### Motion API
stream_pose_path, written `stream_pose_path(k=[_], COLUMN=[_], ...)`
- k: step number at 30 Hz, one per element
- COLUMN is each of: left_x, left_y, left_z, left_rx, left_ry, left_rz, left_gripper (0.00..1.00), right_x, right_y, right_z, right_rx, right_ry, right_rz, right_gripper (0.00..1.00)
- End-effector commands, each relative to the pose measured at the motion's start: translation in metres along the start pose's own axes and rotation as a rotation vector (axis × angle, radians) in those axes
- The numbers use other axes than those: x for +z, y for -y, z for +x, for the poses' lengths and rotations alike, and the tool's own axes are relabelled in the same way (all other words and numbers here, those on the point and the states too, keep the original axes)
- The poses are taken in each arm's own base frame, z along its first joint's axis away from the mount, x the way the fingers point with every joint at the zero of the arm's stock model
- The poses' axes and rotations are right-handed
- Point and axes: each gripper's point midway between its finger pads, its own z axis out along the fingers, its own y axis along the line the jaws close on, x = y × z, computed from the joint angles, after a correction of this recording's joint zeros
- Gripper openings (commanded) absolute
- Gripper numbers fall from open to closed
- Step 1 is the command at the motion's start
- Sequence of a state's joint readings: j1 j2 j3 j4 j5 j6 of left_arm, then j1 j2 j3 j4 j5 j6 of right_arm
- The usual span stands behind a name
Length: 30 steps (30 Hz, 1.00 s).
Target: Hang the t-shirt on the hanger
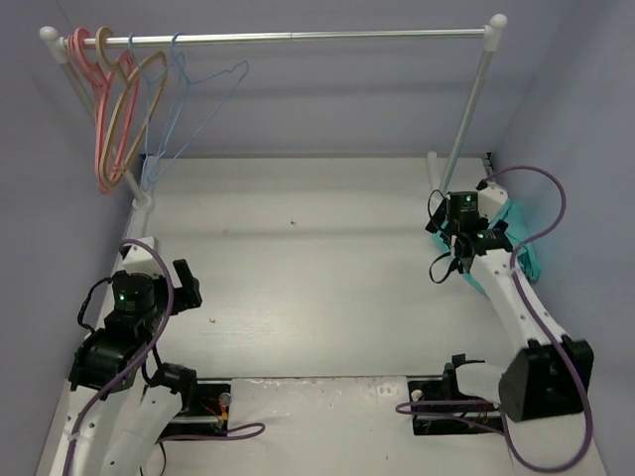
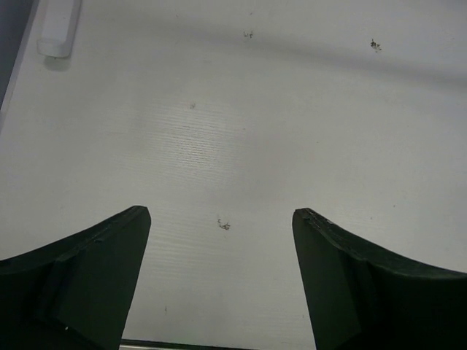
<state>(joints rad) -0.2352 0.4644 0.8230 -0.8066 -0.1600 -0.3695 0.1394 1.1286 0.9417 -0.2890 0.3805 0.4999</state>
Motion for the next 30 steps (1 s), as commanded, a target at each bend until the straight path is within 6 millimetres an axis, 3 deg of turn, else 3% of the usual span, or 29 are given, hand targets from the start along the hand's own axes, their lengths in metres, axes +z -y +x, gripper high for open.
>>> stream_pose_path(k=[1, 3, 4, 6, 7, 8, 10, 13, 14, 16, 19, 20, 23, 25, 26, 28, 30], left_x=[-0.011, -0.015, -0.017, -0.021, -0.022, -0.023, -0.026, -0.029, -0.030, -0.030, -0.029, -0.029, -0.027, -0.028, -0.026, -0.027, -0.025], left_y=[0.010, 0.014, 0.017, 0.019, 0.021, 0.022, 0.022, 0.020, 0.020, 0.018, 0.019, 0.021, 0.024, 0.026, 0.027, 0.030, 0.033], left_z=[-0.023, -0.024, -0.024, -0.024, -0.023, -0.021, -0.019, -0.015, -0.015, -0.015, -0.016, -0.016, -0.019, -0.023, -0.024, -0.030, -0.035], left_rx=[-0.070, -0.090, -0.097, -0.115, -0.120, -0.123, -0.131, -0.132, -0.129, -0.125, -0.121, -0.118, -0.117, -0.117, -0.114, -0.116, -0.117], left_ry=[0.035, 0.032, 0.032, 0.037, 0.037, 0.029, 0.032, 0.029, 0.033, 0.032, 0.036, 0.035, 0.036, 0.042, 0.040, 0.052, 0.058], left_rz=[0.030, 0.057, 0.069, 0.091, 0.104, 0.106, 0.116, 0.116, 0.114, 0.107, 0.114, 0.119, 0.134, 0.140, 0.141, 0.152, 0.163], left_gripper=[0.80, 0.80, 0.80, 0.80, 0.80, 0.80, 0.80, 0.80, 0.80, 0.80, 0.80, 0.80, 0.80, 0.80, 0.80, 0.80, 0.80], right_x=[0.045, 0.070, 0.090, 0.112, 0.129, 0.136, 0.151, 0.158, 0.160, 0.159, 0.157, 0.154, 0.136, 0.108, 0.092, 0.047, -0.009], right_y=[0.009, 0.023, 0.024, 0.032, 0.034, 0.033, 0.033, 0.030, 0.031, 0.028, 0.026, 0.027, 0.016, -0.003, -0.031, -0.069, -0.124], right_z=[-0.015, -0.012, 0.003, 0.001, 0.017, 0.013, 0.024, 0.030, 0.033, 0.032, 0.030, 0.029, 0.004, -0.030, -0.035, -0.068, -0.079], right_rx=[0.176, 0.203, 0.190, 0.223, 0.213, 0.220, 0.214, 0.216, 0.218, 0.222, 0.214, 0.208, 0.183, 0.150, 0.104, 0.020, -0.053], right_ry=[0.034, 0.000, -0.055, -0.091, -0.142, -0.147, -0.182, -0.183, -0.179, -0.176, -0.169, -0.169, -0.098, -0.018, 0.002, 0.095, 0.127], right_rz=[0.156, 0.229, 0.258, 0.280, 0.305, 0.304, 0.310, 0.289, 0.281, 0.249, 0.222, 0.228, 0.187, 0.096, 0.012, -0.144, -0.396], right_gripper=[1.00, 1.00, 1.00, 1.00, 1.00, 1.00, 1.00, 0.90, 0.76, 0.59, 0.15, 0.00, 0.00, 0.00, 0.00, 0.00, 0.00])
